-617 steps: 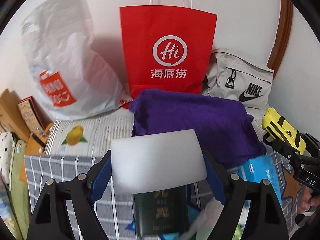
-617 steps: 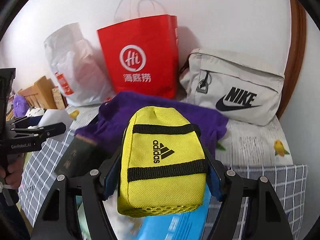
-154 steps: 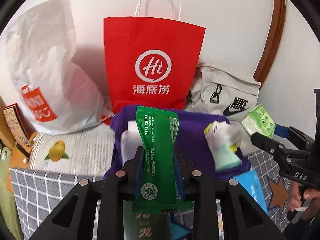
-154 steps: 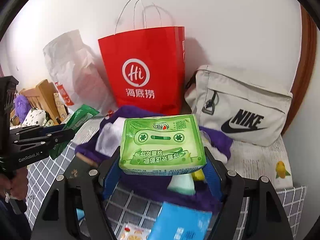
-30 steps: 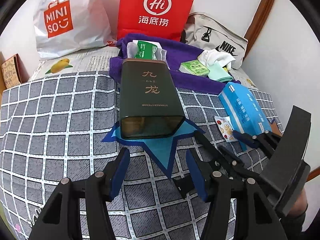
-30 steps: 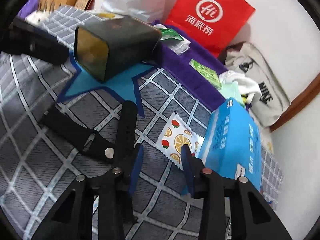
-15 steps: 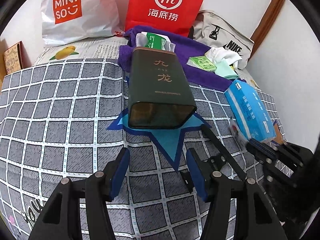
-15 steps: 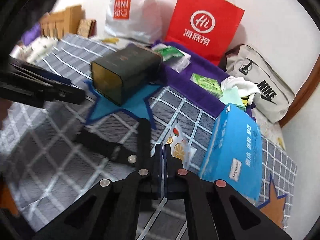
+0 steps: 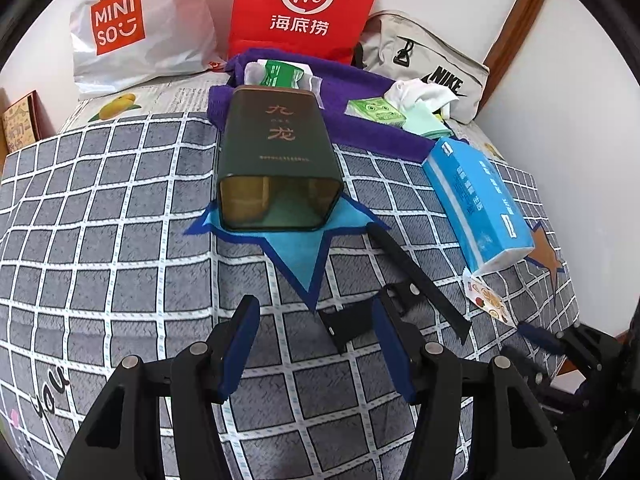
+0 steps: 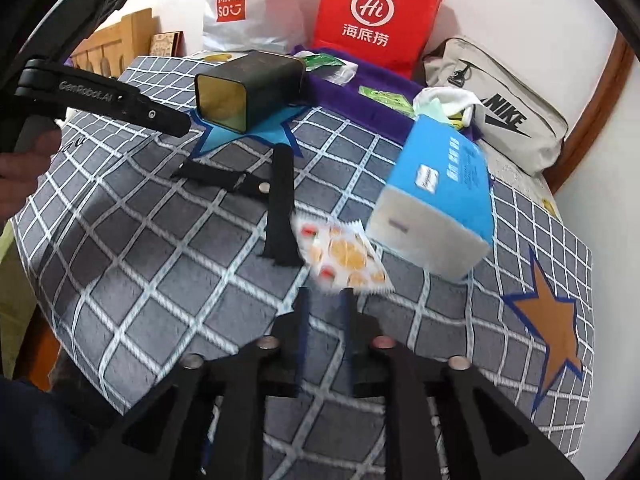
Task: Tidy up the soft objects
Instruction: 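Grasp the black watch strap with the left gripper while the right gripper grasps the orange-print candy packet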
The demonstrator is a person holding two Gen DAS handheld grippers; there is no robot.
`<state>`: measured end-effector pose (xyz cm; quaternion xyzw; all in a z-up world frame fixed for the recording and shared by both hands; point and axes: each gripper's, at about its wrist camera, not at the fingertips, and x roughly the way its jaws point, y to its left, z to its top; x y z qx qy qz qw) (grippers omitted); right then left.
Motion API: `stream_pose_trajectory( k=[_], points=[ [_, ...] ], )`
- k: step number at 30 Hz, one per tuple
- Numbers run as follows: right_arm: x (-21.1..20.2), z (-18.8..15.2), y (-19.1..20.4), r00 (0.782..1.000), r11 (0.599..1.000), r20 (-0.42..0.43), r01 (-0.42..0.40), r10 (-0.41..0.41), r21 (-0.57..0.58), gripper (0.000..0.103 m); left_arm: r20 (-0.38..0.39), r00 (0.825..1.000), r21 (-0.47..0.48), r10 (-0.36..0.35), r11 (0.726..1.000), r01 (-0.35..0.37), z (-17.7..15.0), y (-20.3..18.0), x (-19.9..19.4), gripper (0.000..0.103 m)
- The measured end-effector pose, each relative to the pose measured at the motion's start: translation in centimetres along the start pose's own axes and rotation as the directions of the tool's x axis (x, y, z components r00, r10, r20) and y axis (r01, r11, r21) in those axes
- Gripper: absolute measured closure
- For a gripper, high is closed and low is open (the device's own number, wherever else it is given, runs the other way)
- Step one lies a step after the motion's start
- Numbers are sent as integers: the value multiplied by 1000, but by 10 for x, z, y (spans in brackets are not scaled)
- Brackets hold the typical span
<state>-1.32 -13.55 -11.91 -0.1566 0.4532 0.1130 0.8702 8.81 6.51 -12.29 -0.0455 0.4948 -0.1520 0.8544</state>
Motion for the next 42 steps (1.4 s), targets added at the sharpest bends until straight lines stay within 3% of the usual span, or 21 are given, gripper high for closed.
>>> stream_pose_trajectory(
  k=[1,3,7,11,19,21,27,35,38,42],
  points=[
    [-2,-2,0,1000,1000,10,3,-3,-4,52,-2,1000,2,0,1000,0,-1,-2,0,47],
    [-7,-4,0,999,1000,46,10,-9,-20,34,-6,1000,7,5,1000,-5,-3,-3,-1,47],
    [-6,2,-9,994,1000,108,-8,10,-18,30,-10,1000,16,17,1000,-17,-5,-6,-3,47],
    [11,13,-25,989,991,85,-125,121,41,30,-16,999,9,29,1000,-29,-6,-5,-3,47],
    [58,24,-45,971,958,-9,-233,238,170,30,-59,997,-11,46,999,-47,-4,0,13,47],
    [58,23,-44,972,958,4,-234,236,167,30,-66,997,-9,49,999,-50,-4,-1,17,47],
    [52,19,-38,973,965,-4,-227,230,128,51,-80,996,1,45,999,-45,-3,-4,24,47],
    [42,1,-27,977,976,-40,-206,209,73,47,-81,996,9,36,999,-36,-8,-7,22,47],
    [44,2,-25,979,978,-24,-199,201,66,46,-65,998,35,-1,999,4,-11,-12,19,47],
    [40,0,-27,980,979,-15,-199,200,53,58,-44,997,86,-60,994,63,-12,-20,20,47]
  ],
)
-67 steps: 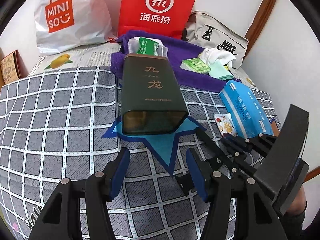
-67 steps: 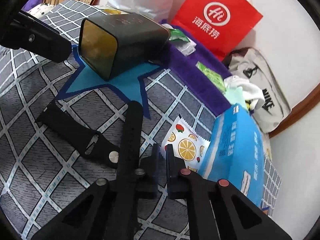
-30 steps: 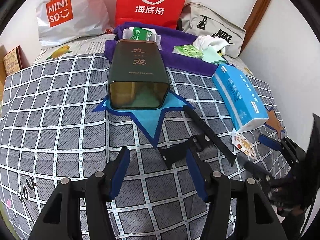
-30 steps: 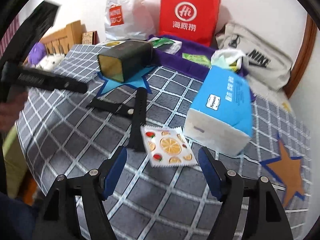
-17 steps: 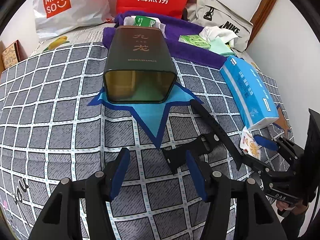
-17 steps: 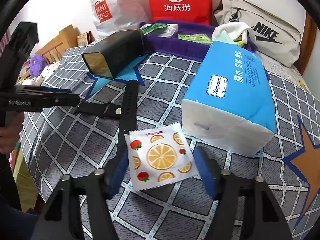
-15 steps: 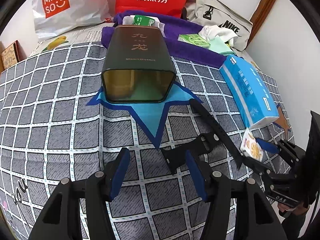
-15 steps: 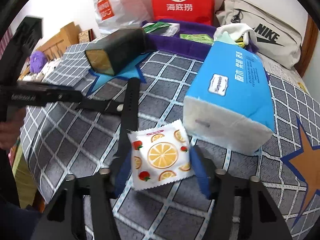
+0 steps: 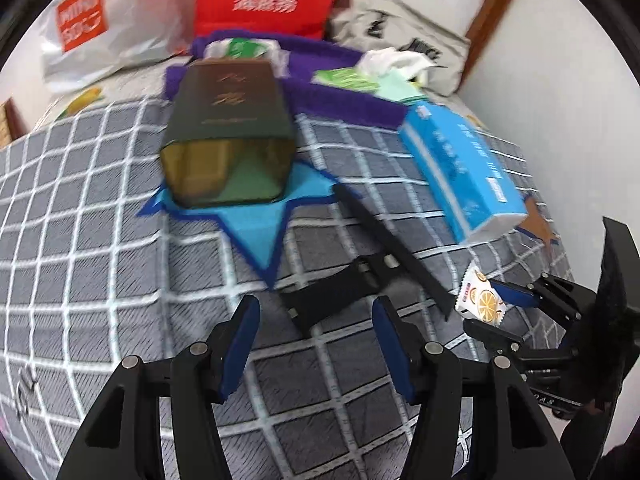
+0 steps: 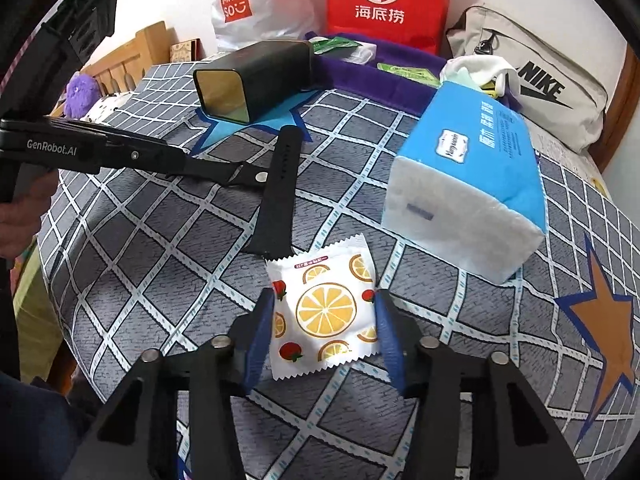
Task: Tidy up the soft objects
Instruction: 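Grasp the black watch strap with the left gripper while the right gripper grasps the orange-print candy packet, then carry strap and candy packet onto the purple towel and open both grippers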
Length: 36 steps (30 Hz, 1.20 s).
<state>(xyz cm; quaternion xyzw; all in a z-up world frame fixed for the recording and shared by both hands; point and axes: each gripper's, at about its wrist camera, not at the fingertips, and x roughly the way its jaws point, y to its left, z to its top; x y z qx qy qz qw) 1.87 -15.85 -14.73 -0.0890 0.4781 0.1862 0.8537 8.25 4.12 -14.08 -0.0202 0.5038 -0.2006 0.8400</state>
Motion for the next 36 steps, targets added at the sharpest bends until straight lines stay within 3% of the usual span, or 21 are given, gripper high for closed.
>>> stream_pose_trajectory(
  k=[5,10,12,14,17,24,26,32,36],
  points=[
    [-17,-8,-8,999,999,13,31,-31,29,58,8,999,150,42,988,-42,4,-17,16,47],
    [-34,-16,-19,998,996,33,48,-50,70,58,16,993,305,121,945,-120,-1,-32,32,46],
    [-34,-19,-24,998,995,29,54,-57,87,58,22,993,311,118,943,-119,-2,-32,30,51],
    [-32,-21,-28,998,993,18,59,-61,106,58,25,993,304,117,945,-119,-3,-33,28,68],
    [-29,-21,-30,998,991,13,59,-61,118,58,19,992,302,122,946,-122,-10,-34,22,78],
    [-29,-15,-26,998,995,31,43,-46,93,58,-19,999,278,41,960,-34,-20,-34,14,82],
    [-28,-14,-26,999,995,30,38,-41,95,58,-26,999,274,24,962,-16,-16,-35,17,77],
    [-29,-16,-25,999,994,37,36,-40,108,58,-4,995,337,96,937,-90,-14,-50,24,83],
    [-33,-19,-27,998,992,44,33,-39,118,58,-7,996,317,89,945,-82,-16,-47,22,82]
  ],
)
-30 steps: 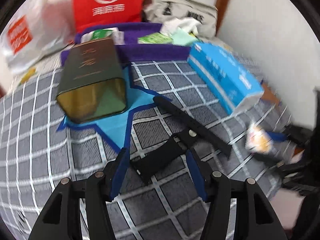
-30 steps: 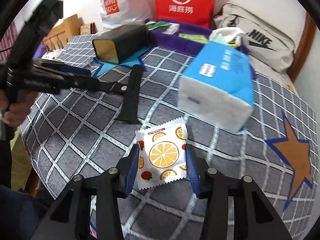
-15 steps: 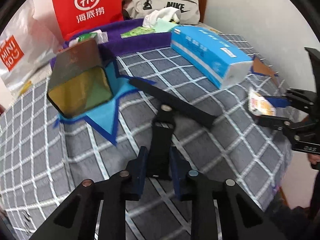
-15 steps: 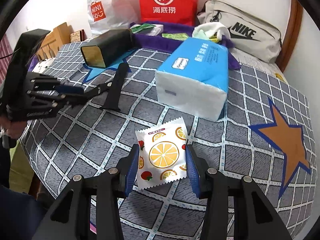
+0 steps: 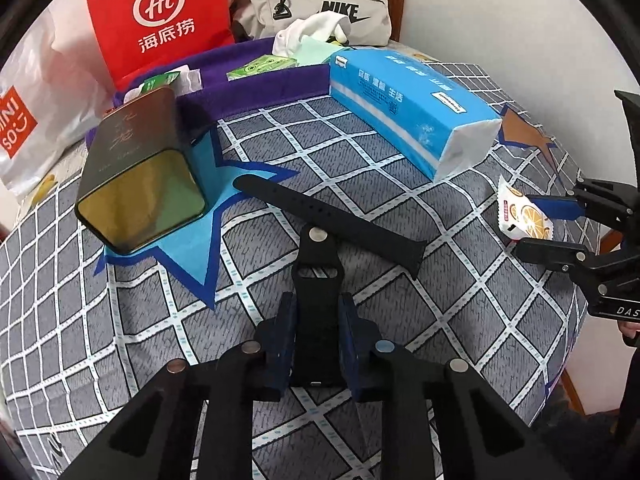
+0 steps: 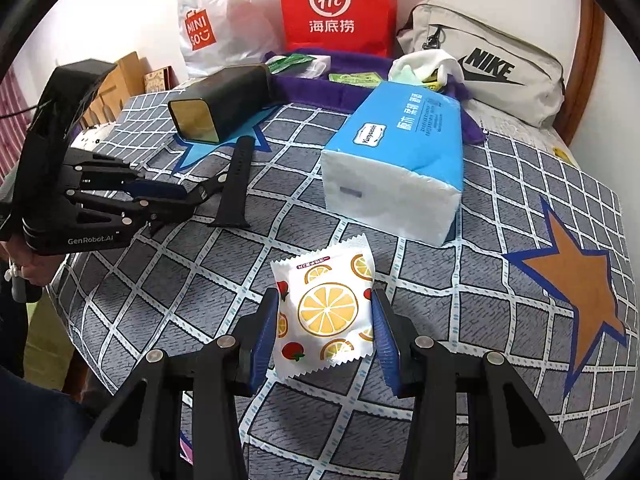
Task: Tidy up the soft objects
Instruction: 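Carry strap and candy packet onto the purple towel and open both grippers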
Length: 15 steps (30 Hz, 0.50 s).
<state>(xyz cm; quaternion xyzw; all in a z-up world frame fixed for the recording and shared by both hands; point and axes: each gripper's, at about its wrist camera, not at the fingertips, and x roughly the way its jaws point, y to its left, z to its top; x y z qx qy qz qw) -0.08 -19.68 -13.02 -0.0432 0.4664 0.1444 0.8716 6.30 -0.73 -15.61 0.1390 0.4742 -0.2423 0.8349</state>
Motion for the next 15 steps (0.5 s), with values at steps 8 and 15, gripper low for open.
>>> stream_pose_trajectory(
  k=[8,15],
  points=[
    [1,3,1,1000,1000,5,-13,13,19,58,-3,999,-53,-36,998,35,-2,4,-11,83],
    [-16,7,6,998,999,53,-34,33,16,58,55,996,-125,-70,989,77,-8,16,-50,83]
  ],
)
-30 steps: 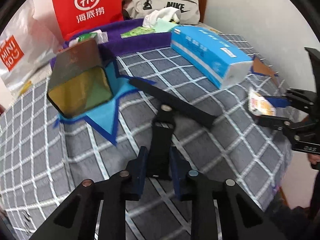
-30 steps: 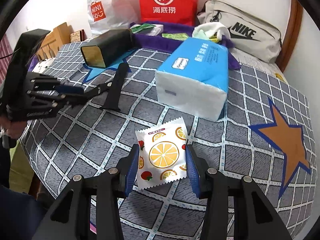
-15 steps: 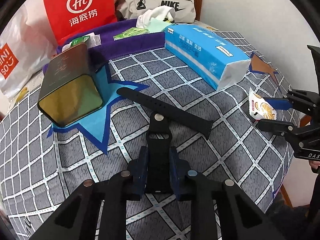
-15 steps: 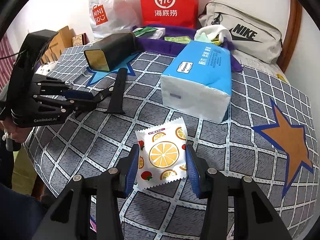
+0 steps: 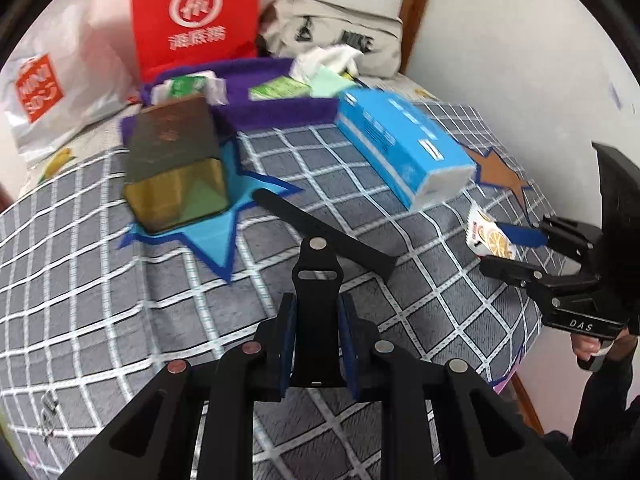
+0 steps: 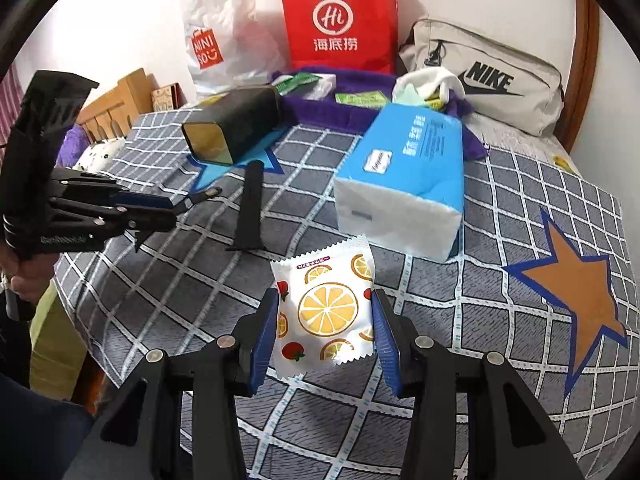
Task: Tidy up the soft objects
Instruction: 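Carry strap and candy packet onto the purple towel and open both grippers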
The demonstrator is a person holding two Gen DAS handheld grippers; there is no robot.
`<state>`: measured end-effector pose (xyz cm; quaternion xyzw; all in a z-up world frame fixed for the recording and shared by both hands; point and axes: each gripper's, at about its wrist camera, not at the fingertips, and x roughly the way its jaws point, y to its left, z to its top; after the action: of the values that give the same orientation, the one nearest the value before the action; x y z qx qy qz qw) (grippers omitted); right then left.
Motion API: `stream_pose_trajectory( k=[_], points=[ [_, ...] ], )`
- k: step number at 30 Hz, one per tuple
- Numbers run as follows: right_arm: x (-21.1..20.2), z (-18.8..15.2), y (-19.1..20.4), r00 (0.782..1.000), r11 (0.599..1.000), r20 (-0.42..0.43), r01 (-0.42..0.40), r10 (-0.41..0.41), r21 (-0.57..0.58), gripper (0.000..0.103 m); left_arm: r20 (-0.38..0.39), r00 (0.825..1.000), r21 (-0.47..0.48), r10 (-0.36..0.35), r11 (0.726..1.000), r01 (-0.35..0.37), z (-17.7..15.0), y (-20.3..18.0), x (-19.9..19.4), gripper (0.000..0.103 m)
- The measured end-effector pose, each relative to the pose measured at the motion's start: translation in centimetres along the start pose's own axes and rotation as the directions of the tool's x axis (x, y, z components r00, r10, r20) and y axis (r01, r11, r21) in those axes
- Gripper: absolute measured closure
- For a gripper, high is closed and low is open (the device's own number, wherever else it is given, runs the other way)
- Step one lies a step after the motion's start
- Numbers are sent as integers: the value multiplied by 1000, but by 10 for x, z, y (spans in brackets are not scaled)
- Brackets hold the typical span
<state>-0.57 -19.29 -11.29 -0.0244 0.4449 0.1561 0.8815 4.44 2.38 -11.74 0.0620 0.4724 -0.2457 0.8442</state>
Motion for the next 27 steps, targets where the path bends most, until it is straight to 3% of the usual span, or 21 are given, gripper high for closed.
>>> stream_pose_trajectory(
  k=[11,27],
  points=[
    [-22,29,-4,998,1000,67,6,-8,29,58,94,995,-87,44,996,-36,14,17,-33,83],
    [-35,102,-38,985,997,157,57,-66,60,58,170,980,-169,100,983,-71,75,45,-46,83]
  ],
)
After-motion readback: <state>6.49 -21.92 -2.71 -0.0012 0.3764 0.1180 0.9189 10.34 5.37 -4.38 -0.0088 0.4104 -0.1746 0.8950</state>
